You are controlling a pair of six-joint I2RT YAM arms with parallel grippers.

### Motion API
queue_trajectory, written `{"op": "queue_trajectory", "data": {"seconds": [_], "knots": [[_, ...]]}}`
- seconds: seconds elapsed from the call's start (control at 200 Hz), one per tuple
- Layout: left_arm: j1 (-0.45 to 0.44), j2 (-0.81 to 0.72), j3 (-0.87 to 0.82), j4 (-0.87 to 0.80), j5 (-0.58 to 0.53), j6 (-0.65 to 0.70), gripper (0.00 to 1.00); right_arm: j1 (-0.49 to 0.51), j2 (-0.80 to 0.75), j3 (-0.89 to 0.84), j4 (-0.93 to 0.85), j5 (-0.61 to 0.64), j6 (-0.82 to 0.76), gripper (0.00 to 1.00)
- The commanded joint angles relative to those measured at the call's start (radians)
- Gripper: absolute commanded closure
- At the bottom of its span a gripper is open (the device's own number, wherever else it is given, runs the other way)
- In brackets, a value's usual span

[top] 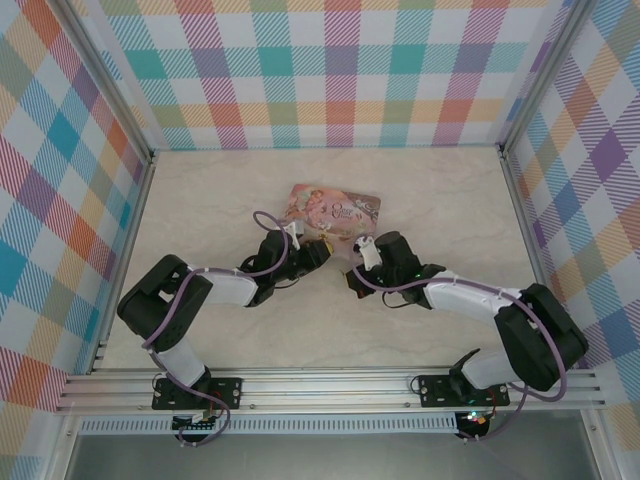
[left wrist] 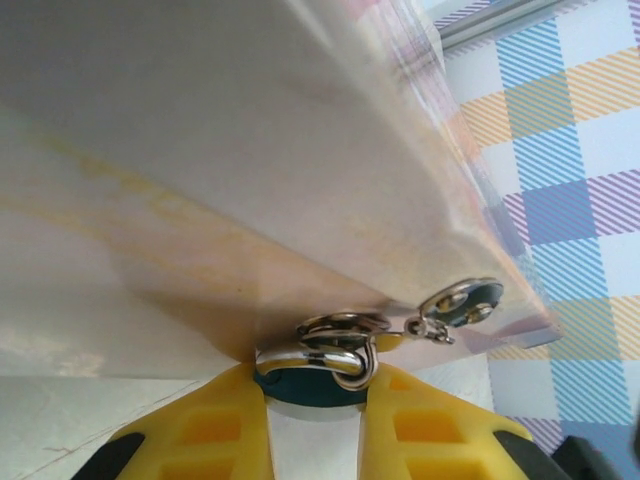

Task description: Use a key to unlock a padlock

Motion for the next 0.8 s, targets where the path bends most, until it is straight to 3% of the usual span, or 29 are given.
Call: {"op": "queue_trajectory", "data": {"seconds": [0.0,0.795], "knots": [[-0.017,-0.057,0.038,0.024,0.028,-0.043,0.85,0.009,0.034,0.004,0.070,0.049,-0.064,0.97],[-0.023,-0.099,0.050,-0.095,0.023,-0.187,0.97,0.050,0.081,0.016,0.221,0.187,-0.236,0.98]]}}
